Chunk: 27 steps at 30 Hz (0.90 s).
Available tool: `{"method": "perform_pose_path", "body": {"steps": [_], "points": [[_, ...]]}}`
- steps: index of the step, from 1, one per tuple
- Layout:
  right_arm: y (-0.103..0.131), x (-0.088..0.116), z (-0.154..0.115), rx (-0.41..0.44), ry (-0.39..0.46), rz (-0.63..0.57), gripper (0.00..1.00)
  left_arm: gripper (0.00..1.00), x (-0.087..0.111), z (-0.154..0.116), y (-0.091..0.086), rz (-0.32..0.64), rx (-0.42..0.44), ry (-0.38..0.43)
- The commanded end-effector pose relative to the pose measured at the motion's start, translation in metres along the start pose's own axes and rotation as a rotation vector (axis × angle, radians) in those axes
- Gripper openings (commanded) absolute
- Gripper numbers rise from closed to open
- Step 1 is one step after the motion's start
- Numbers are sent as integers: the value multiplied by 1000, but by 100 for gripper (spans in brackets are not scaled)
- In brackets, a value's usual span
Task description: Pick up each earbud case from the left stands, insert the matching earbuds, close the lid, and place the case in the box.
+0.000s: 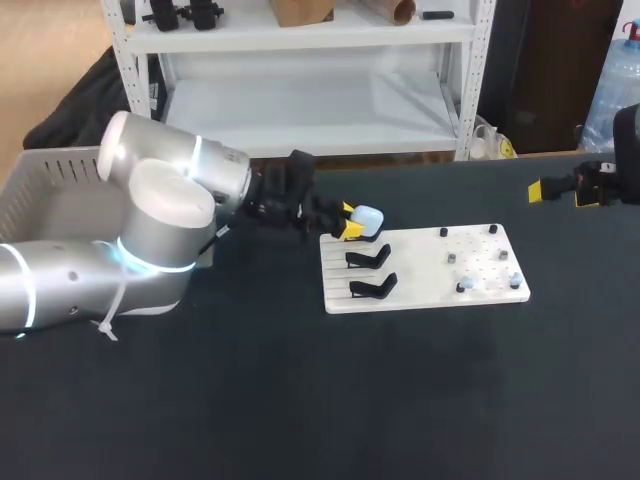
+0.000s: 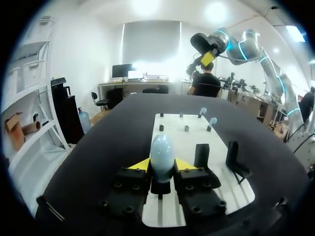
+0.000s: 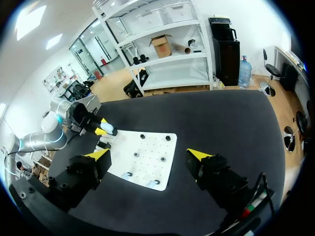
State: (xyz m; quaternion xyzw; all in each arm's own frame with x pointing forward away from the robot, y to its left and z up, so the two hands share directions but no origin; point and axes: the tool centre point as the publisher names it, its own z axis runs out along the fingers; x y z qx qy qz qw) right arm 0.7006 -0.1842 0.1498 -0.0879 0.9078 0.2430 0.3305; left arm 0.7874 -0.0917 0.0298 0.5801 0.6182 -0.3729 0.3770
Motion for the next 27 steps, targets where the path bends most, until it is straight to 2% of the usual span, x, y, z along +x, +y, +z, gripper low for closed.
{"method": "perform_pose_path", "body": {"steps": [1, 10, 16, 20, 27], "points": [[0, 0, 0, -1, 0, -1, 100, 0, -6, -14, -12, 17, -2, -35], [0, 0, 0, -1, 0, -1, 100, 0, -45, -32, -50, 49, 3, -147], [0, 0, 0, -1, 0, -1, 100, 0, -74, -40, -75, 14, -7, -263], [0, 0, 0, -1, 0, -1, 100, 0, -83, -41, -88, -21, -19, -313], [0, 0, 0, -1, 0, -1, 100, 0, -91, -42, -110, -17, -20, -362]]}}
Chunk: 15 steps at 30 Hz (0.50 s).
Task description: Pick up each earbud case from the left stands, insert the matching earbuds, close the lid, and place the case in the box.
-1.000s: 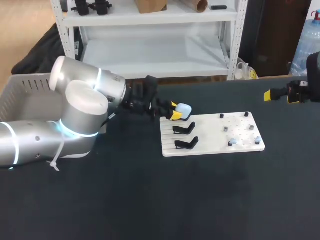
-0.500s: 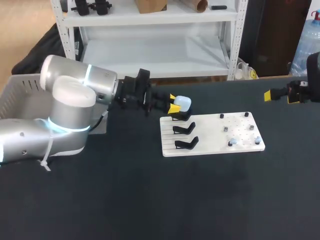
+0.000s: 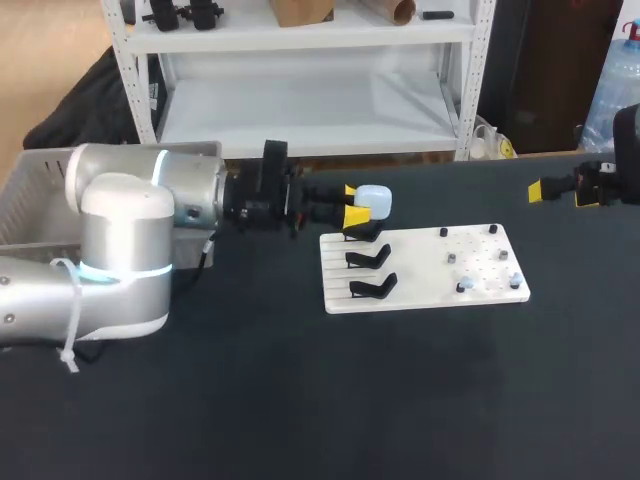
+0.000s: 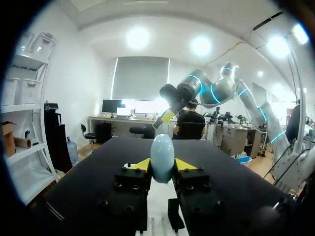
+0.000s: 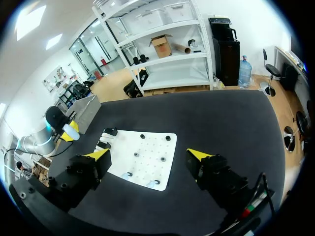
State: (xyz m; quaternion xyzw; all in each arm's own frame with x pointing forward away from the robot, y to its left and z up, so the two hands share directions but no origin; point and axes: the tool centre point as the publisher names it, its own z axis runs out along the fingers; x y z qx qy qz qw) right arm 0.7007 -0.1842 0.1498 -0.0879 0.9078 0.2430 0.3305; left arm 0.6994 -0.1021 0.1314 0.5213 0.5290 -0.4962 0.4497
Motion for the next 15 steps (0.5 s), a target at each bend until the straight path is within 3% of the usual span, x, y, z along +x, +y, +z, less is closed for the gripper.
{"method": "perform_pose_path", "body": {"steps": [1, 7, 15], "points": [[0, 0, 0, -1, 0, -1, 100, 0, -1, -2, -23, 16, -109, -22], [0, 0, 0, -1, 0, -1, 100, 0, -2, 0, -33, 48, -117, -39], [0, 0, 0, -1, 0, -1, 100, 0, -4, 0, -35, 55, -119, -39]]}}
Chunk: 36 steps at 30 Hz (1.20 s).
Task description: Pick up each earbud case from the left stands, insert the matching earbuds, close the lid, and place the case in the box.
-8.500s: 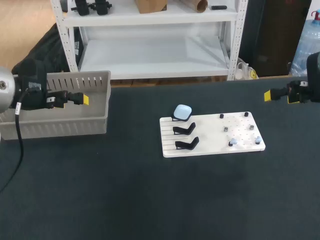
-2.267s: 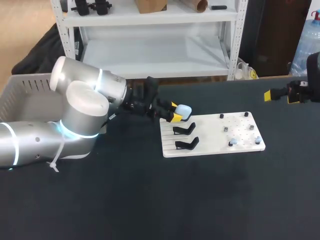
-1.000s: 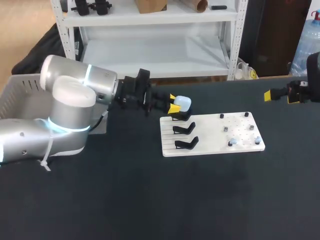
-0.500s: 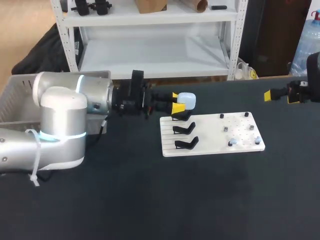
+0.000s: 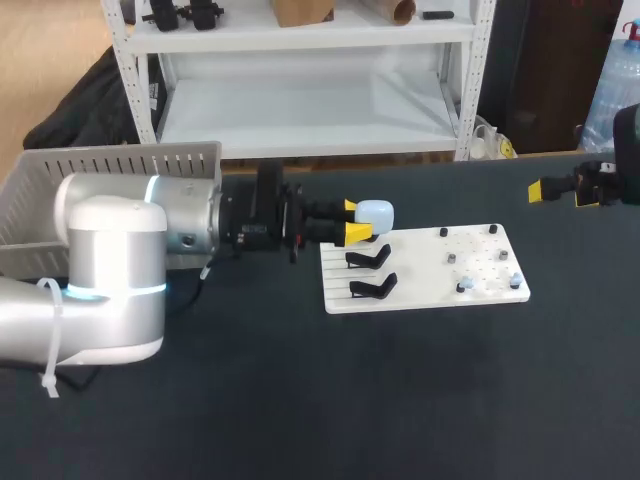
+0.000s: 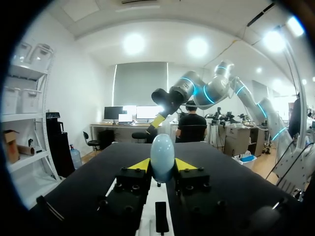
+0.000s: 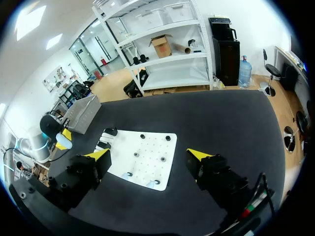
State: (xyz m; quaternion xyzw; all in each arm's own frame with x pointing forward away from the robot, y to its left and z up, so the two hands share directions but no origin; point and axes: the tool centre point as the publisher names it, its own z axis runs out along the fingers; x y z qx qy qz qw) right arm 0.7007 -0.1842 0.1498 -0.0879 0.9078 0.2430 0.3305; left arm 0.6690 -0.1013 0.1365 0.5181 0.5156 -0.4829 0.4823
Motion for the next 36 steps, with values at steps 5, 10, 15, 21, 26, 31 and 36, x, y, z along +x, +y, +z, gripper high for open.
{"method": "perform_pose_path", "body": {"steps": [5, 10, 15, 21, 26, 31, 36], "points": [[0, 0, 0, -1, 0, -1, 100, 0, -1, 0, -4, 2, -81, -1], [0, 0, 0, -1, 0, -1, 100, 0, -1, 0, -4, 2, -81, -1], [0, 0, 0, -1, 0, -1, 100, 0, -1, 0, -4, 2, -81, -1], [13, -3, 6, -45, 32, -15, 100, 0, -1, 4, -13, 25, -59, -17], [26, 11, -9, -68, 56, -8, 100, 0, -2, 17, -12, 50, -16, -47], [47, 31, -26, -89, 96, -11, 100, 0, 0, 24, -8, 53, 5, -44], [75, 46, -38, -126, 94, -68, 100, 0, 3, 27, -5, 45, 19, -39]]}}
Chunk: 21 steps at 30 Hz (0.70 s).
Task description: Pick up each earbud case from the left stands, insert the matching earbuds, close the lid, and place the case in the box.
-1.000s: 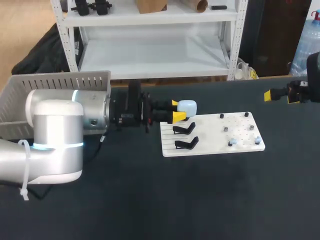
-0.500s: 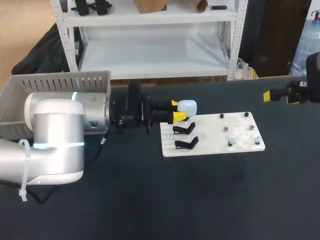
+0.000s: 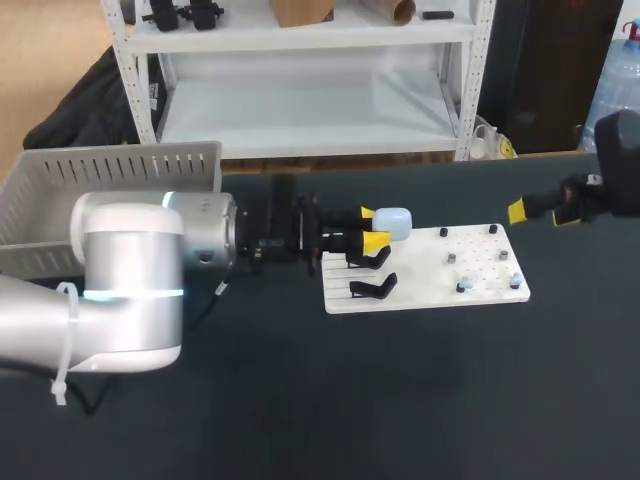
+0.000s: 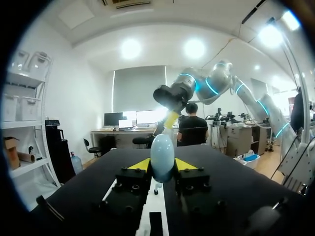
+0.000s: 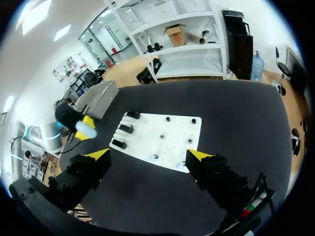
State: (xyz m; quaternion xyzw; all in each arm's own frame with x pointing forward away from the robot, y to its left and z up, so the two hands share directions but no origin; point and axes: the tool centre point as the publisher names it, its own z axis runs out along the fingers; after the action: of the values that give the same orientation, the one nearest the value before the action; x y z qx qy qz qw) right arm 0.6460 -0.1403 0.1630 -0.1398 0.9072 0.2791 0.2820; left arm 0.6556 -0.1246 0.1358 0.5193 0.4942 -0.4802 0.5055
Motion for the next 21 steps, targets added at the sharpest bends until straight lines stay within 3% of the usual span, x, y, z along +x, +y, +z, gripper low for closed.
{"method": "perform_pose_path", "body": {"steps": [1, 9, 21], "points": [[24, 16, -18, -18, -9, -38, 100, 0, 5, 4, 8, -8, 28, 5], [72, 31, 1, 22, 38, -168, 100, 0, 8, 1, 7, -24, 23, 15], [104, 30, 27, 46, 57, -182, 100, 0, 14, -5, 6, -10, -20, 3]]}}
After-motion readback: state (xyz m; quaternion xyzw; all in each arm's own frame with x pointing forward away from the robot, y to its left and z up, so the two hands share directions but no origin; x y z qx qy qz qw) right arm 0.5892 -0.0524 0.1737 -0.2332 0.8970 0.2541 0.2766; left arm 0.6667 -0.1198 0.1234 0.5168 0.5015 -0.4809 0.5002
